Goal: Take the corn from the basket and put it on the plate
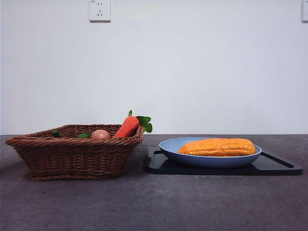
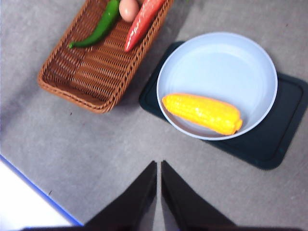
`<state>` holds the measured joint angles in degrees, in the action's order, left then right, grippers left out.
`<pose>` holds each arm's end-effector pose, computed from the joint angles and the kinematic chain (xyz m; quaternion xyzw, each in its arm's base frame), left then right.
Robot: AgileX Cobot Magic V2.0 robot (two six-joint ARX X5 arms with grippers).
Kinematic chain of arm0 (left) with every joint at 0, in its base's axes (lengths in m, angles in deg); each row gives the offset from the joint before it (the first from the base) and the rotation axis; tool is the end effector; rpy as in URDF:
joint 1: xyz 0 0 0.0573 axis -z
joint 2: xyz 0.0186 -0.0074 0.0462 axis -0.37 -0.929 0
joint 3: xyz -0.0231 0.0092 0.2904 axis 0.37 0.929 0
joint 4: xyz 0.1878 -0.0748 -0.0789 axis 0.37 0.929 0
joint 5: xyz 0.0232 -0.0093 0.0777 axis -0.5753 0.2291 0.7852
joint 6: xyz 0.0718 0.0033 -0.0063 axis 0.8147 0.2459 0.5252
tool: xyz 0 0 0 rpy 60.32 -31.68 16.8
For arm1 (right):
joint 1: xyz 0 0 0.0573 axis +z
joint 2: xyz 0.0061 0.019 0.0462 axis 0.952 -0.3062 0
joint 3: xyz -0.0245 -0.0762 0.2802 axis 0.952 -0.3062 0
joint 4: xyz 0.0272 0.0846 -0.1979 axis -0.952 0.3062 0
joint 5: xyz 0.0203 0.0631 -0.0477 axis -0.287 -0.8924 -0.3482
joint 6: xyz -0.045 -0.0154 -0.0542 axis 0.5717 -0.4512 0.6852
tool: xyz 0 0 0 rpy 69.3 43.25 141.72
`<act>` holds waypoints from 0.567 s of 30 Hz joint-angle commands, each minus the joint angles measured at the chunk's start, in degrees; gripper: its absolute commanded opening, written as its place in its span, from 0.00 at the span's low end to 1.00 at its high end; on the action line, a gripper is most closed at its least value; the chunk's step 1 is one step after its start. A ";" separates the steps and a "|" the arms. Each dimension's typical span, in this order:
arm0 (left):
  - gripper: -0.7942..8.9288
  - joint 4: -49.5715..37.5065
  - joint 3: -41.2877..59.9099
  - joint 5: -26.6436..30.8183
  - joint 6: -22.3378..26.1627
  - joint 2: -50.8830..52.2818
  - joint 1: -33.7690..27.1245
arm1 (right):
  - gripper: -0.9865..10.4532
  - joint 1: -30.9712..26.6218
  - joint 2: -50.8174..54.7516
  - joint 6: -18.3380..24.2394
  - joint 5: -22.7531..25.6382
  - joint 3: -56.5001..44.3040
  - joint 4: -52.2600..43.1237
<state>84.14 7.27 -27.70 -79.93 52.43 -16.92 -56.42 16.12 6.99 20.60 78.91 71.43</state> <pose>0.0968 -0.0040 0.3470 0.0273 0.0062 -0.0045 0.9996 0.1266 0.0578 0.3703 0.0294 0.3925 0.2981 0.8696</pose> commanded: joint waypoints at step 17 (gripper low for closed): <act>0.09 -1.79 33.09 -0.17 -2.73 25.73 -1.57 | 0.09 0.20 -0.39 -0.42 0.00 1.01 -7.34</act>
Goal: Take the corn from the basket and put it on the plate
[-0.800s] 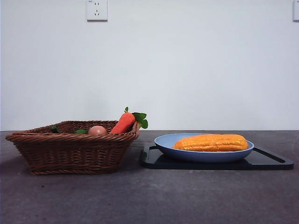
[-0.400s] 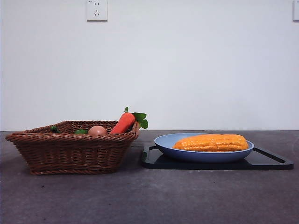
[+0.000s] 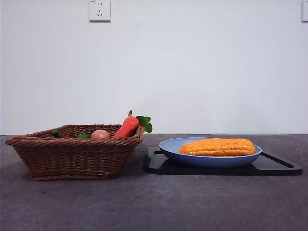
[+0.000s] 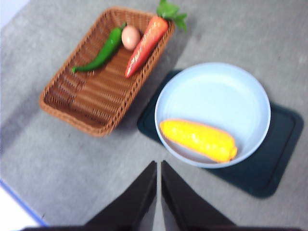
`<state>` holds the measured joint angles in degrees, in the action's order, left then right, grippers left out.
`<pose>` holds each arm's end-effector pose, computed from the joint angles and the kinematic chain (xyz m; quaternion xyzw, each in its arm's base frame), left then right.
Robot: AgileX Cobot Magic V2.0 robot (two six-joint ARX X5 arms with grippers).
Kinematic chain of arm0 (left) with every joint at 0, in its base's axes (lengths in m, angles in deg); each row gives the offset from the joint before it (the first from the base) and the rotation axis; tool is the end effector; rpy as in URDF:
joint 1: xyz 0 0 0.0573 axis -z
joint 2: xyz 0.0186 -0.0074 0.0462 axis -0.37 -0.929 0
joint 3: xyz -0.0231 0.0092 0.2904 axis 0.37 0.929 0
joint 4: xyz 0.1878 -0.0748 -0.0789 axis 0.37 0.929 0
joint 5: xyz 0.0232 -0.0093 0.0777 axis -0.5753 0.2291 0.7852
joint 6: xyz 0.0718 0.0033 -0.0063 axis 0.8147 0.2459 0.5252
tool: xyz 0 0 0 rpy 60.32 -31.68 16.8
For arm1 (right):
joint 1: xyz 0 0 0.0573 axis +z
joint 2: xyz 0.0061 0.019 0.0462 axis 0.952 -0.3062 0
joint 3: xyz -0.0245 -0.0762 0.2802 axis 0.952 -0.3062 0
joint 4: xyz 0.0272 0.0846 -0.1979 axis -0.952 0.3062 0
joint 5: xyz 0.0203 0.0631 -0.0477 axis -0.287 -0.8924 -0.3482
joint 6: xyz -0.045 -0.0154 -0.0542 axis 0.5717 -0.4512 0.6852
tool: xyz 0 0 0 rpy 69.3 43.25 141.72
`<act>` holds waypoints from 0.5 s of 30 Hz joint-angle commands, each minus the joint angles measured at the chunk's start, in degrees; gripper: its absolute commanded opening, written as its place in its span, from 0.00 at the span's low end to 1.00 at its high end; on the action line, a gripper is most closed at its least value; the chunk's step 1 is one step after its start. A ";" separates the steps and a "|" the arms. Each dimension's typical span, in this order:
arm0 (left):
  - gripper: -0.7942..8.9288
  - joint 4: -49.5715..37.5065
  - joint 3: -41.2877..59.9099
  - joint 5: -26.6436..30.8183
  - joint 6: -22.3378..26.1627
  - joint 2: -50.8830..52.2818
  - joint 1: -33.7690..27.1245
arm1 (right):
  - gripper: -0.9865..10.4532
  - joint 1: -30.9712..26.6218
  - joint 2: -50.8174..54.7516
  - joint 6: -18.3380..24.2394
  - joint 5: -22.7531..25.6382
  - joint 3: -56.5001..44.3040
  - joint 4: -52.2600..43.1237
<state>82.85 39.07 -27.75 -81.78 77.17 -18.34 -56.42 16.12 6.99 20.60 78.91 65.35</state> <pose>0.0620 0.0004 0.1925 0.0144 0.0566 0.0070 0.9983 0.1350 0.0602 0.3796 0.0266 0.3433 0.3049 0.8880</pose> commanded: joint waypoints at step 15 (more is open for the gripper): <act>0.09 7.10 5.62 -0.15 -3.19 7.78 -0.15 | 0.09 0.20 -0.39 -0.42 0.00 1.01 -7.82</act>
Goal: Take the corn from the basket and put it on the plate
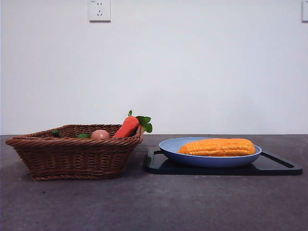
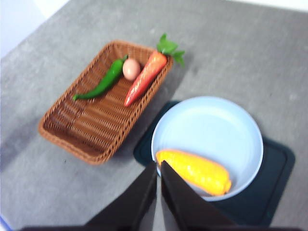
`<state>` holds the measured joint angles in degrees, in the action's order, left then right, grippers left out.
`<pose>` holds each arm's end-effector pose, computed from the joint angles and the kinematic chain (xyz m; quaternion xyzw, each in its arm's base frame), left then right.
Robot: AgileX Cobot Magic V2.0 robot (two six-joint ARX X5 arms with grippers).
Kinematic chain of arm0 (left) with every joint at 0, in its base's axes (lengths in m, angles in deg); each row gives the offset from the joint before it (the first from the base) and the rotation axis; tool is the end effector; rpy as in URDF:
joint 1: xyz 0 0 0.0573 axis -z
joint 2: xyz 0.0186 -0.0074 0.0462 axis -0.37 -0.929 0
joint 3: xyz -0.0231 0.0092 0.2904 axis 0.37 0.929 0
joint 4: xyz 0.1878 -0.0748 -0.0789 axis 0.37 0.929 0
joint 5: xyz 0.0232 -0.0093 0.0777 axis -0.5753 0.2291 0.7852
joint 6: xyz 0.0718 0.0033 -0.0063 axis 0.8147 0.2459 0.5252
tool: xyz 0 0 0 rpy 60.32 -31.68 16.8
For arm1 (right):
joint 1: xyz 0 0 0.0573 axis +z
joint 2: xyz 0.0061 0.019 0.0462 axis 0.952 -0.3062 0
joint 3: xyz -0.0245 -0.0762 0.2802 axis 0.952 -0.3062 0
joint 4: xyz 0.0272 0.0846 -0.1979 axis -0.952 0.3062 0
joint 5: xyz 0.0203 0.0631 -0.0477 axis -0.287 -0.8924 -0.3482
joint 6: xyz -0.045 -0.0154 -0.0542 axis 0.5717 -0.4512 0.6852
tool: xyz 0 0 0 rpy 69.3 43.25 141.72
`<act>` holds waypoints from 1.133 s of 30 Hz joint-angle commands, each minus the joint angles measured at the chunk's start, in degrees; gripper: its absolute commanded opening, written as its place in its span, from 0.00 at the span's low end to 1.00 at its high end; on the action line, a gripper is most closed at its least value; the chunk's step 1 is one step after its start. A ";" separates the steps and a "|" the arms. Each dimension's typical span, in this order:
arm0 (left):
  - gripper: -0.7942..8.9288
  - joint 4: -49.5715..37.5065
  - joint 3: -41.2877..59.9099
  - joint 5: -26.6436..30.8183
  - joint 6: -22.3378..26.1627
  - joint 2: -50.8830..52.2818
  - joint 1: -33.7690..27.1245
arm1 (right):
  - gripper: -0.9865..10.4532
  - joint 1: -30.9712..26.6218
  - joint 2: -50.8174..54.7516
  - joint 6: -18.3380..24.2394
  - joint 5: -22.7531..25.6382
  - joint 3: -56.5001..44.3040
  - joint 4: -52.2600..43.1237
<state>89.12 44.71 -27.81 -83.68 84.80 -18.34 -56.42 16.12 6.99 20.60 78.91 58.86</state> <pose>0.0556 0.0007 0.1518 0.0003 0.0936 0.0076 0.9956 0.1427 0.0624 0.3905 0.0236 0.2897 0.3111 0.9048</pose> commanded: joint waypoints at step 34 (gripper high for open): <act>0.09 3.04 -0.02 -0.09 -4.87 0.13 -0.15 | 0.09 -2.62 2.58 3.67 2.14 0.90 -8.11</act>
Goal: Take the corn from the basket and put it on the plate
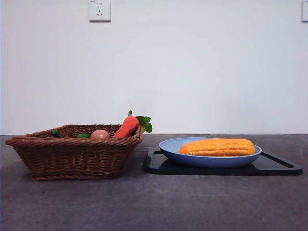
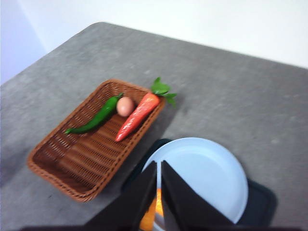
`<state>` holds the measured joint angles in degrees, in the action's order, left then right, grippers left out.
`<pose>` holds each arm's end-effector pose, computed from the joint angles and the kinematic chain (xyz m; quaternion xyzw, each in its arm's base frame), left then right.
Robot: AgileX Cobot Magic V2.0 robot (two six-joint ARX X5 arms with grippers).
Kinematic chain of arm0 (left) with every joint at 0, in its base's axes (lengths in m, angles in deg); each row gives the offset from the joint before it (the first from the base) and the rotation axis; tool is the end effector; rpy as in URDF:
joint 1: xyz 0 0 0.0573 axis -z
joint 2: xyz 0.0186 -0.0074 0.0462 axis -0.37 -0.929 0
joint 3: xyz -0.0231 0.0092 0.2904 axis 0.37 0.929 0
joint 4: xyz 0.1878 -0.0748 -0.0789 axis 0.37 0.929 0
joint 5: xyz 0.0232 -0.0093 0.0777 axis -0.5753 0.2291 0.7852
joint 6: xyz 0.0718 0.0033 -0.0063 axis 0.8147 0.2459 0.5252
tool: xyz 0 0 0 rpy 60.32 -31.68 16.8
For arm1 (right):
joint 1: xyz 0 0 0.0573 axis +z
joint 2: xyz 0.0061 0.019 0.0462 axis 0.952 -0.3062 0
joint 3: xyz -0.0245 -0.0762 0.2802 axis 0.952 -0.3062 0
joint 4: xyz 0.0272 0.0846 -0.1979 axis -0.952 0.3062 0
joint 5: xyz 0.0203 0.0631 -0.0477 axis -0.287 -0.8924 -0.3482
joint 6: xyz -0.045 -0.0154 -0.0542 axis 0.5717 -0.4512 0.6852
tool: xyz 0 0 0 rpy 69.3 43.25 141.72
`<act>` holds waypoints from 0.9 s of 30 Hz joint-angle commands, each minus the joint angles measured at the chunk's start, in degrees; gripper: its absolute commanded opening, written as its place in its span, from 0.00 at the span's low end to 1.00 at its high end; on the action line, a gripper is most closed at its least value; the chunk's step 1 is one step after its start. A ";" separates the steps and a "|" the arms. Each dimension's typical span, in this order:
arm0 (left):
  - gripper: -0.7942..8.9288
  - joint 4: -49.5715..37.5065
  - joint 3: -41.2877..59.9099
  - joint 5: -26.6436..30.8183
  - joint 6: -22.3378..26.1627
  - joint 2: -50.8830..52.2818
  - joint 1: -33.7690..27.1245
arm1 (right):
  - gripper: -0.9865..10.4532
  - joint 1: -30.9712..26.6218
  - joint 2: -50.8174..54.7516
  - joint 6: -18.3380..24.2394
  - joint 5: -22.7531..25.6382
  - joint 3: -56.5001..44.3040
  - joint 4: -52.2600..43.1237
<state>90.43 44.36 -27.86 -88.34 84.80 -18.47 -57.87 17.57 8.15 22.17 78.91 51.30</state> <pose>0.0547 0.0008 0.1510 -0.0397 0.1015 0.0125 0.9940 0.1453 0.0575 0.4074 0.0097 0.2106 0.2958 0.9317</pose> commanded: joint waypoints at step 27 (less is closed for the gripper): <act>0.09 1.70 0.33 -0.04 -0.22 0.13 -0.02 | 0.09 -11.43 45.92 -4.33 11.28 -58.99 -43.32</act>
<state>90.45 44.36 -27.83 -88.34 84.80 -18.47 -69.25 63.01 5.81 32.90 20.86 8.92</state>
